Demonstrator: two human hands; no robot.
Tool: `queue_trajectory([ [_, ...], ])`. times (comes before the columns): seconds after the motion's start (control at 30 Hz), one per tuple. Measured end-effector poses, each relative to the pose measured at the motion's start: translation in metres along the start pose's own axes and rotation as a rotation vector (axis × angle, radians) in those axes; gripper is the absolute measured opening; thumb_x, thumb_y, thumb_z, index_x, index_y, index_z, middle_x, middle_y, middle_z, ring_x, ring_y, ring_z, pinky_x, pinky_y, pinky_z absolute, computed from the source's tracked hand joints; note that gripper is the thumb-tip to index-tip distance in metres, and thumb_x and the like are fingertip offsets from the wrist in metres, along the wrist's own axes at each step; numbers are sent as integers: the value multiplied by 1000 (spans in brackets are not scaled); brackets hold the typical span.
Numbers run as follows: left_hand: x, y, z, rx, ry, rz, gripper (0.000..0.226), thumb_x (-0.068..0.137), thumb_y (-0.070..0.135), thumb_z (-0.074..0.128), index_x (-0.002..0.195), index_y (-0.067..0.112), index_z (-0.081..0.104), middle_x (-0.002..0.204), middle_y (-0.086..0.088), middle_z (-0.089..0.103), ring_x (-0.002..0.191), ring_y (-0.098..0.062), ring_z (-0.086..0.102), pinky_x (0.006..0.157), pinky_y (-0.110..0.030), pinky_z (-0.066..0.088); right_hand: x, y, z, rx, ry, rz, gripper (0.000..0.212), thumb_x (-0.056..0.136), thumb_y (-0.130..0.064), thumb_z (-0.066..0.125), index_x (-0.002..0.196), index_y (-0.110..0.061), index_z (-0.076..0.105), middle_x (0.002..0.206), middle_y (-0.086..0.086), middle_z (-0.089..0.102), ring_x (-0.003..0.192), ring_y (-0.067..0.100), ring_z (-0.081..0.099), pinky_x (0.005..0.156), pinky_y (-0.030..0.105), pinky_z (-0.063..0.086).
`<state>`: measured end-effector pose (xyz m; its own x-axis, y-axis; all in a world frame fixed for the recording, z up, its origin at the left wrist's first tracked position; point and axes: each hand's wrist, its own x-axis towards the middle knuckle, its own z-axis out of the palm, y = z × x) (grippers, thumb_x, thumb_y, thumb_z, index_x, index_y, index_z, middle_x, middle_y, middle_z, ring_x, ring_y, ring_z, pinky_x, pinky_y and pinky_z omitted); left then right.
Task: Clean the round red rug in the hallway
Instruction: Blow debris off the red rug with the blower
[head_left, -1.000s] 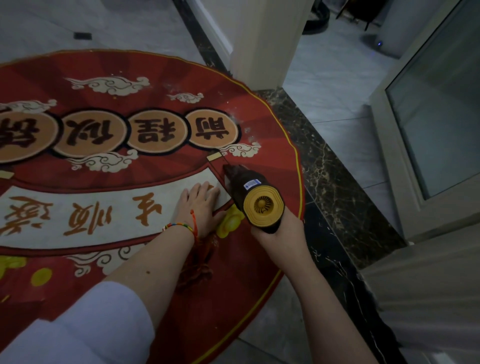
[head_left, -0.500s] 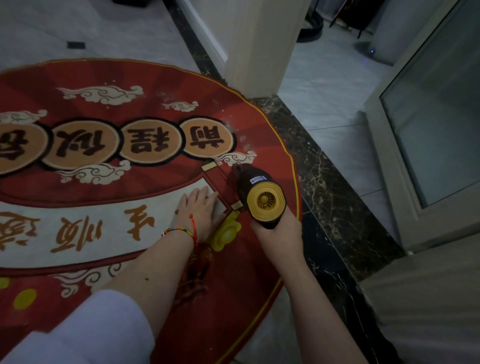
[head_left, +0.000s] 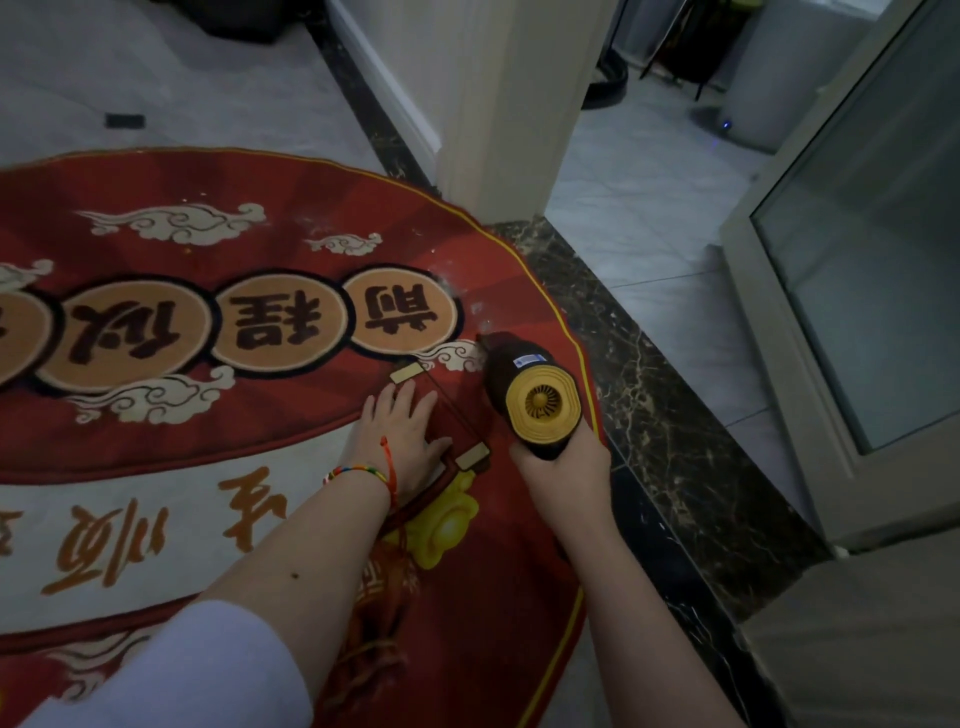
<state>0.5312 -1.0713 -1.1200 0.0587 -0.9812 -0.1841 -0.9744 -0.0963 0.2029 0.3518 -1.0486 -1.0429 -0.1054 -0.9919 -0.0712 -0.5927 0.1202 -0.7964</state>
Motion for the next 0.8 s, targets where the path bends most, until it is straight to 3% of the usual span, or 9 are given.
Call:
queue_trajectory([
  [0.17,13,3,-1,15,-35,-6,68,96,59,29,151,26,9,159,-4,6,145,-30,4,118,-47,5,3,6,-5,-34,-6,-20,33,71,-25,73,101,-25,59,85,-9,63,85,17,62,70,31,50],
  [0.37,18,6,2,55,-25,-11,70,94,63,26,151,26,9,159,-5,6,145,-32,5,117,-48,5,25,-1,1,-45,-12,-31,34,71,-24,73,102,-23,61,92,-4,67,89,18,63,74,32,52],
  [0.5,21,4,-1,63,-40,-4,71,92,64,29,150,27,11,158,-4,8,144,-32,6,116,-48,7,18,7,-4,-78,-23,-56,29,70,-25,73,94,-30,57,86,-9,64,86,17,63,71,31,50],
  [0.7,22,0,5,46,-66,-7,73,92,67,24,151,28,6,160,-3,1,145,-31,0,117,-48,1,34,-6,-2,-97,-55,-96,34,72,-26,73,102,-30,57,90,-12,61,89,12,59,75,28,48],
  [0.8,23,-1,6,12,-40,6,74,90,68,28,151,30,7,159,-3,2,146,-30,-1,117,-49,0,25,3,-11,-114,-28,-67,30,71,-26,73,94,-32,55,87,-10,62,89,17,61,76,34,51],
])
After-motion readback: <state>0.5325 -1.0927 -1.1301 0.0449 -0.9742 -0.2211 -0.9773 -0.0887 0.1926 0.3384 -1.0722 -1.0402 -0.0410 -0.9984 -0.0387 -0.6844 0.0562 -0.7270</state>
